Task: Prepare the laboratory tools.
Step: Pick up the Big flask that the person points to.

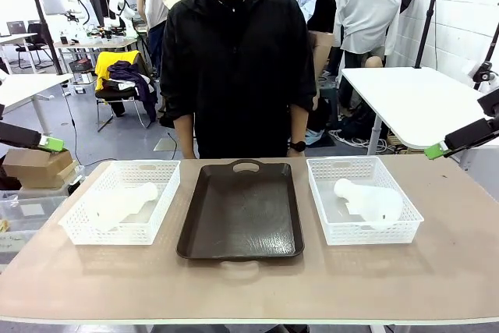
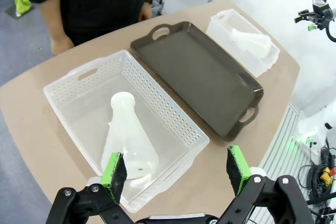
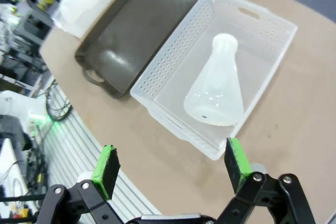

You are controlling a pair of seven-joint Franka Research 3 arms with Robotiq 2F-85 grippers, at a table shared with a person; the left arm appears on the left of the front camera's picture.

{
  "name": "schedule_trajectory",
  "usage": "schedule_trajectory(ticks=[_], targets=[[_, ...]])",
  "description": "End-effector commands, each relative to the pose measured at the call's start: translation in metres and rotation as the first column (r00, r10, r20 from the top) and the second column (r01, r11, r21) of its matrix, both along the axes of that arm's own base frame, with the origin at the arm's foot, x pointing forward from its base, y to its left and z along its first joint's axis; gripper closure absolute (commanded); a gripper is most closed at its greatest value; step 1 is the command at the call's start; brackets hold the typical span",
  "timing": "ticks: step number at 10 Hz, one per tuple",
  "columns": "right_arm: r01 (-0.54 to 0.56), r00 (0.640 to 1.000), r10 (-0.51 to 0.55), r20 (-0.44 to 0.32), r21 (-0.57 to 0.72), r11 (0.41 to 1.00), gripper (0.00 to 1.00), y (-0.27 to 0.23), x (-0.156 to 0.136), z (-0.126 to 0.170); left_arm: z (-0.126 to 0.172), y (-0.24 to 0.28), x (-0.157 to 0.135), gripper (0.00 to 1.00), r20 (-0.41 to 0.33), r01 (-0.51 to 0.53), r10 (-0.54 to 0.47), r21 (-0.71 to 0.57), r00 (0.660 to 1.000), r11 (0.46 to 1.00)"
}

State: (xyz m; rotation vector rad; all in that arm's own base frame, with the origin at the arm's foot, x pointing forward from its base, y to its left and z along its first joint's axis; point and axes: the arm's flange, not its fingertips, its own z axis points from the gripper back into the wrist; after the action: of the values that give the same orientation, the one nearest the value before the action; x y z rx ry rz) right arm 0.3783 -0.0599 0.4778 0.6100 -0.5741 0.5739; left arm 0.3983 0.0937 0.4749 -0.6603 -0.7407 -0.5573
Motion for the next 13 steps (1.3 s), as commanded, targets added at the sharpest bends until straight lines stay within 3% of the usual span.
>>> schedule_trajectory(ticks=[1, 10, 13], targets=[[-0.037, 0.999, 0.039, -0.020, 0.081, 0.996, 0.00, -0.013, 0.010, -0.007, -0.013, 0.015, 0.005, 0.00, -0.092, -0.024, 0.017, -0.080, 0.996, 0.996], [-0.003, 0.998, 0.007, -0.065, 0.072, 0.997, 0.00, -0.020, 0.011, -0.015, -0.009, 0.023, -0.005, 0.00, -0.049, 0.000, -0.006, -0.131, 0.999, 0.991], [0.005, 0.997, 0.000, -0.076, 0.069, 0.998, 0.00, -0.021, 0.005, -0.017, -0.011, 0.022, -0.004, 0.00, -0.082, -0.006, -0.003, -0.107, 0.997, 0.994]])
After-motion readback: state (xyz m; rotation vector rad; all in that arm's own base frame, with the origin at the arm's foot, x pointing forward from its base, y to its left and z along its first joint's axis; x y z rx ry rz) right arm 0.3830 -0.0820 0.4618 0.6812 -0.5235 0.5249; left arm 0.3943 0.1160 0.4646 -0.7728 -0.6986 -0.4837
